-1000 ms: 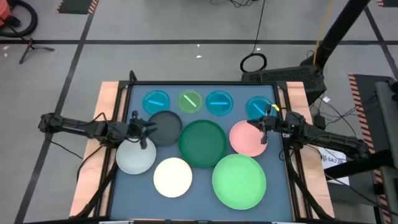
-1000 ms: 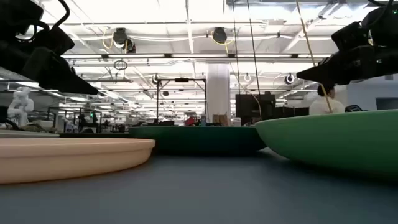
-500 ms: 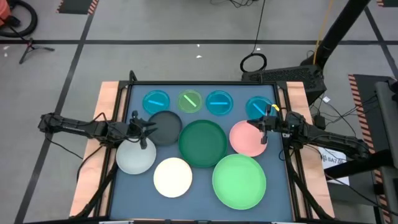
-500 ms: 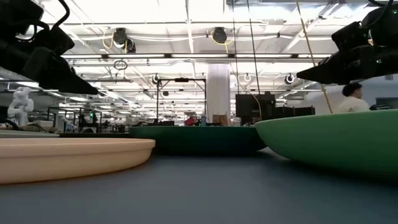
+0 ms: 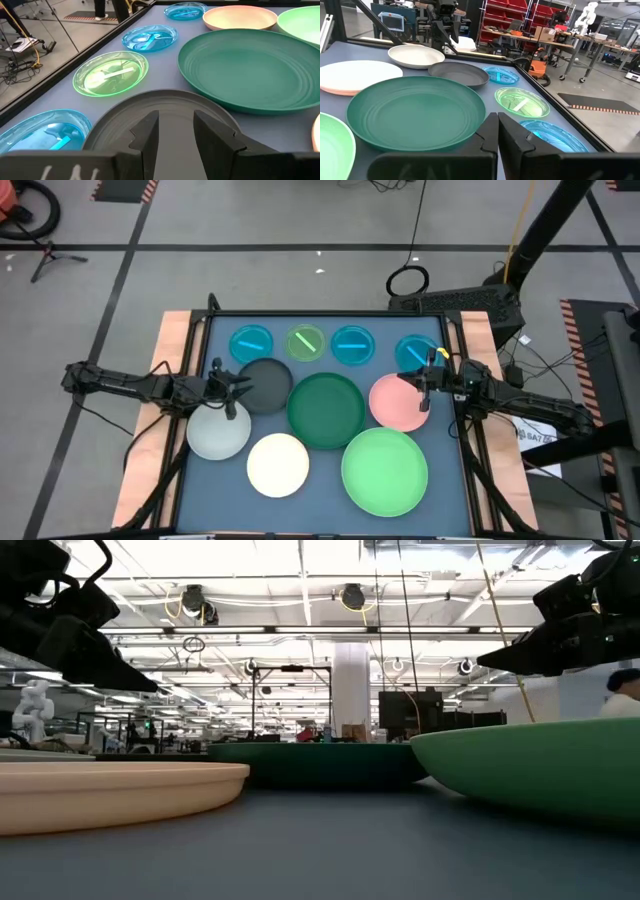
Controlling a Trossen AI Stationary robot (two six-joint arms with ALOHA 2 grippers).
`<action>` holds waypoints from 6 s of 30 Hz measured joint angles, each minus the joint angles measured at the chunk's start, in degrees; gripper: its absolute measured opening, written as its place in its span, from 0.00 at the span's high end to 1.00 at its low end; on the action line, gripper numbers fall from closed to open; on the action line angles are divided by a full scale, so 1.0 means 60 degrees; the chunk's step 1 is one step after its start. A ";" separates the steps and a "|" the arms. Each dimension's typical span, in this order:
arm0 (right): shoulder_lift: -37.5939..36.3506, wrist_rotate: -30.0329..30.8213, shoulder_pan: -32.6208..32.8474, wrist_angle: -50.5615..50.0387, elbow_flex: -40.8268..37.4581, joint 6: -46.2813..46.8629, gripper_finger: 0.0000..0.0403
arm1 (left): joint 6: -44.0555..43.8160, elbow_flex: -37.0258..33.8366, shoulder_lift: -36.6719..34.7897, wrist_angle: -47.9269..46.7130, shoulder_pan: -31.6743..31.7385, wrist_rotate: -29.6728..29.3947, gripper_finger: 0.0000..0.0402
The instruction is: Stack plastic plates
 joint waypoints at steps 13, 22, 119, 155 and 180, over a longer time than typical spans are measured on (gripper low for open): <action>0.0000 0.0000 0.0001 0.0003 0.0002 -0.0002 1.00 | -0.0001 0.0000 -0.0002 0.0000 -0.0002 0.0000 0.68; 0.0000 0.0000 0.0004 0.0003 0.0003 -0.0003 1.00 | 0.0002 0.0000 -0.0001 0.0001 0.0000 0.0001 0.68; 0.3883 0.0561 0.5028 0.0986 0.4478 0.1657 1.00 | -0.1858 0.3985 0.6506 0.6911 -0.0852 0.0781 0.68; 0.4191 0.2993 0.7361 0.0149 0.4491 0.1711 1.00 | -1.1026 1.3395 1.5851 -0.3011 -0.3024 0.1533 0.68; 0.5494 0.4803 1.0907 0.2296 0.4487 0.0543 1.00 | -1.2574 1.3403 1.6505 -0.0911 -0.4168 -0.0703 0.68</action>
